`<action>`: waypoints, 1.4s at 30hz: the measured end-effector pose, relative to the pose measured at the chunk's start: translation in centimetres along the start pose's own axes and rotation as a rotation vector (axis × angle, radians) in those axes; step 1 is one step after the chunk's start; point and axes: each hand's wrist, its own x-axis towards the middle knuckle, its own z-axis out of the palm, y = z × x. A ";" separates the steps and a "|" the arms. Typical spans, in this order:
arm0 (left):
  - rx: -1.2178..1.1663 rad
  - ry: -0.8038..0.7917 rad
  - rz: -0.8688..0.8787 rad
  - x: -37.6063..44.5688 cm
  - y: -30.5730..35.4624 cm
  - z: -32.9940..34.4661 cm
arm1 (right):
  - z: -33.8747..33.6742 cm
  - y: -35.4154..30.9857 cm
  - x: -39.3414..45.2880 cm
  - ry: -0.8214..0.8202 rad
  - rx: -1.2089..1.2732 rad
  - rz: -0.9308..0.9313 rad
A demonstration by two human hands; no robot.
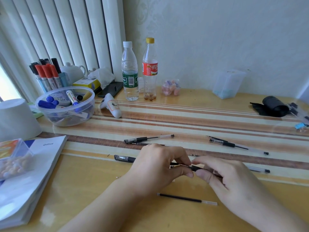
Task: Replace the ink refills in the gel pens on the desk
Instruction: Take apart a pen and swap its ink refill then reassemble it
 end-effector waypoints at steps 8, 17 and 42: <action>-0.044 0.061 0.002 0.0 -0.5 -0.1 | -0.6 -0.1 0.1 0.010 0.047 0.065; -0.097 0.090 -0.036 0.1 -0.5 -0.1 | -0.7 0.1 0.2 0.000 0.153 0.084; 0.181 -0.078 0.070 0.1 -0.7 -0.4 | -0.4 0.2 0.0 0.165 -0.170 0.005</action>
